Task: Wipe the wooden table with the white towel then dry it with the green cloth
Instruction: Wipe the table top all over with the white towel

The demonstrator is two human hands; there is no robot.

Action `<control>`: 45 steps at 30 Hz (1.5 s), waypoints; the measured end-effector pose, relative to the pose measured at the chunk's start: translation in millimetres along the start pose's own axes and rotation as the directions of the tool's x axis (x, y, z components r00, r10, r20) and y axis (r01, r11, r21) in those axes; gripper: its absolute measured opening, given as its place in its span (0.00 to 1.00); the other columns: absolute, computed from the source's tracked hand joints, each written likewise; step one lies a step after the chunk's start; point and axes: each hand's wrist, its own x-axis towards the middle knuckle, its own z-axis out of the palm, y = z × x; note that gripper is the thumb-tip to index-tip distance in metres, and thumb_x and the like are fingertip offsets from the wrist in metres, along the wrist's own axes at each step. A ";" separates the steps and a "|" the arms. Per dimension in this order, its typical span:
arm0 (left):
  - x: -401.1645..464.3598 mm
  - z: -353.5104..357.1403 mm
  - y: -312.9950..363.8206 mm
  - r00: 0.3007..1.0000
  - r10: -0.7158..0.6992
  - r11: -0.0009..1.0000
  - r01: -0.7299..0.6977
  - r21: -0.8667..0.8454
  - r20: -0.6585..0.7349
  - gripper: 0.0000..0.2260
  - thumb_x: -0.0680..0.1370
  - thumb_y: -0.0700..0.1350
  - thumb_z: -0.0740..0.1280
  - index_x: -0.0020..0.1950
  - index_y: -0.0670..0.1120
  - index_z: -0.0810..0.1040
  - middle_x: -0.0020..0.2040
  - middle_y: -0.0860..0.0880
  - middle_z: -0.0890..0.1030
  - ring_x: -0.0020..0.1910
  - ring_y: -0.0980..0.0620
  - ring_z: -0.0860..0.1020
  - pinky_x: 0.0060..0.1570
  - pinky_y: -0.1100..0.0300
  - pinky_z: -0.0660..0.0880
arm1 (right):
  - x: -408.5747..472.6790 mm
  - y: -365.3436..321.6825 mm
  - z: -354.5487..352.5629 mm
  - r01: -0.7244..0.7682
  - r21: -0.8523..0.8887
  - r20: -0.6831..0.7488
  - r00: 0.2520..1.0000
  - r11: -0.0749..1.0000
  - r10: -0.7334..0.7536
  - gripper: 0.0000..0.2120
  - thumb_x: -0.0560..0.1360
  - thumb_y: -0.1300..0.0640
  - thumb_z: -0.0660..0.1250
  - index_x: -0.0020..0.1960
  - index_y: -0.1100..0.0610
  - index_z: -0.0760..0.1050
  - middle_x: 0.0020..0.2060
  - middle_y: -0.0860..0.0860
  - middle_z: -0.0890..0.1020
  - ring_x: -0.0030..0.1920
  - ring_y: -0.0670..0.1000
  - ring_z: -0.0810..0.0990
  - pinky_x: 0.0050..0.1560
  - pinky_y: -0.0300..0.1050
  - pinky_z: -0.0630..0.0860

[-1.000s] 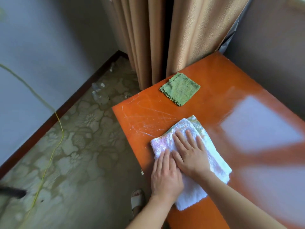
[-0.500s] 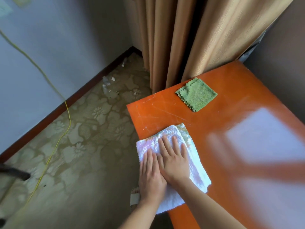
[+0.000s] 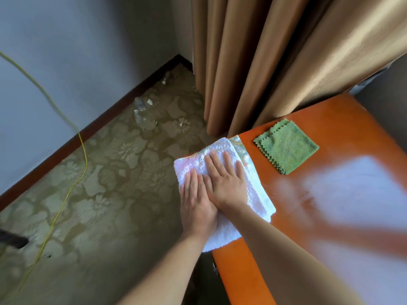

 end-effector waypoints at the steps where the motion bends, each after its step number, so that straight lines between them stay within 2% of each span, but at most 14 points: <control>1: 10.4 0.9 -2.2 1.000 0.008 1.000 -0.008 0.011 0.000 0.18 0.77 0.42 0.58 0.64 0.35 0.74 0.67 0.37 0.73 0.69 0.40 0.69 0.66 0.46 0.64 | 9.8 -1.1 -1.5 -0.009 -0.006 -0.004 1.000 1.000 0.009 0.31 0.78 0.37 0.31 0.80 0.45 0.44 0.78 0.43 0.45 0.77 0.51 0.35 0.76 0.56 0.36; 8: 64.4 13.0 -16.5 0.997 0.025 0.998 -0.030 0.052 0.078 0.20 0.77 0.44 0.59 0.66 0.37 0.74 0.69 0.39 0.71 0.71 0.42 0.67 0.69 0.47 0.61 | 53.7 -5.4 -8.9 -0.084 0.025 -0.062 0.994 0.996 0.086 0.34 0.76 0.38 0.31 0.79 0.45 0.49 0.79 0.43 0.49 0.78 0.50 0.39 0.75 0.55 0.37; 13: 51.6 8.2 -11.1 0.997 0.049 0.995 -0.054 0.083 0.060 0.20 0.77 0.44 0.56 0.64 0.36 0.75 0.67 0.39 0.74 0.68 0.41 0.70 0.69 0.46 0.64 | 35.4 -1.7 -5.7 -0.106 0.072 -0.094 0.989 0.992 0.113 0.26 0.82 0.41 0.41 0.79 0.46 0.48 0.79 0.44 0.48 0.78 0.50 0.39 0.75 0.54 0.36; 20: -14.8 2.3 23.4 0.986 0.091 0.993 -0.099 0.056 0.141 0.20 0.77 0.43 0.56 0.64 0.36 0.75 0.67 0.38 0.73 0.69 0.41 0.70 0.68 0.47 0.62 | -38.1 25.6 0.5 -0.147 0.132 -0.102 0.982 0.980 0.160 0.26 0.83 0.41 0.46 0.79 0.46 0.50 0.79 0.43 0.50 0.78 0.50 0.40 0.75 0.53 0.36; 25: -69.5 -4.1 58.2 0.961 0.115 0.991 -0.129 0.040 0.250 0.21 0.76 0.44 0.56 0.65 0.35 0.74 0.68 0.38 0.72 0.70 0.42 0.68 0.71 0.50 0.56 | -100.1 56.0 3.6 -0.196 0.115 -0.073 0.976 0.974 0.205 0.27 0.82 0.40 0.44 0.79 0.45 0.47 0.78 0.41 0.48 0.78 0.49 0.38 0.75 0.52 0.34; 29: -100.6 -7.6 97.5 0.920 0.151 0.985 -0.169 0.019 0.362 0.22 0.76 0.45 0.54 0.64 0.37 0.76 0.67 0.39 0.73 0.69 0.43 0.69 0.70 0.51 0.55 | -150.0 84.7 2.5 -0.282 0.165 -0.110 0.947 0.945 0.301 0.29 0.79 0.38 0.42 0.79 0.44 0.52 0.78 0.41 0.51 0.78 0.47 0.41 0.74 0.49 0.35; 33: -126.0 -0.6 140.4 0.850 0.287 0.955 -0.290 -0.064 0.441 0.22 0.75 0.43 0.54 0.65 0.38 0.76 0.68 0.41 0.73 0.70 0.44 0.69 0.69 0.52 0.54 | -198.2 120.9 2.5 -0.468 0.194 -0.153 0.854 0.862 0.497 0.31 0.78 0.37 0.42 0.79 0.45 0.54 0.78 0.40 0.52 0.78 0.46 0.42 0.75 0.50 0.38; 37: -146.4 15.6 181.1 0.728 0.462 0.884 -0.424 -0.197 0.506 0.23 0.74 0.43 0.54 0.67 0.40 0.74 0.71 0.43 0.71 0.72 0.46 0.65 0.70 0.52 0.54 | -243.3 154.1 -1.4 -0.674 0.211 -0.181 0.685 0.708 0.706 0.32 0.77 0.37 0.43 0.79 0.46 0.53 0.78 0.42 0.53 0.78 0.49 0.46 0.75 0.51 0.40; 39: -148.4 19.9 193.0 0.679 0.523 0.850 -0.462 -0.254 0.514 0.23 0.74 0.43 0.54 0.67 0.40 0.75 0.70 0.44 0.72 0.72 0.46 0.66 0.71 0.53 0.55 | -254.8 160.9 -4.6 -0.734 0.240 -0.165 0.613 0.635 0.772 0.31 0.78 0.38 0.43 0.79 0.45 0.51 0.78 0.41 0.50 0.78 0.49 0.45 0.75 0.51 0.39; 42: -142.5 21.7 195.9 0.661 0.586 0.810 -0.500 -0.308 0.469 0.22 0.74 0.43 0.55 0.66 0.40 0.75 0.69 0.44 0.73 0.71 0.47 0.67 0.71 0.54 0.55 | -252.4 161.9 -4.5 -0.785 0.242 -0.132 0.556 0.570 0.821 0.28 0.81 0.40 0.46 0.79 0.44 0.46 0.78 0.41 0.46 0.78 0.48 0.41 0.75 0.52 0.38; 45: -136.1 25.2 193.0 0.653 0.616 0.788 -0.514 -0.340 0.440 0.22 0.75 0.44 0.55 0.66 0.42 0.75 0.69 0.46 0.73 0.71 0.48 0.67 0.70 0.54 0.56 | -244.2 161.6 -4.2 -0.810 0.204 -0.136 0.533 0.550 0.835 0.28 0.82 0.41 0.47 0.79 0.44 0.43 0.78 0.42 0.44 0.78 0.49 0.41 0.75 0.53 0.39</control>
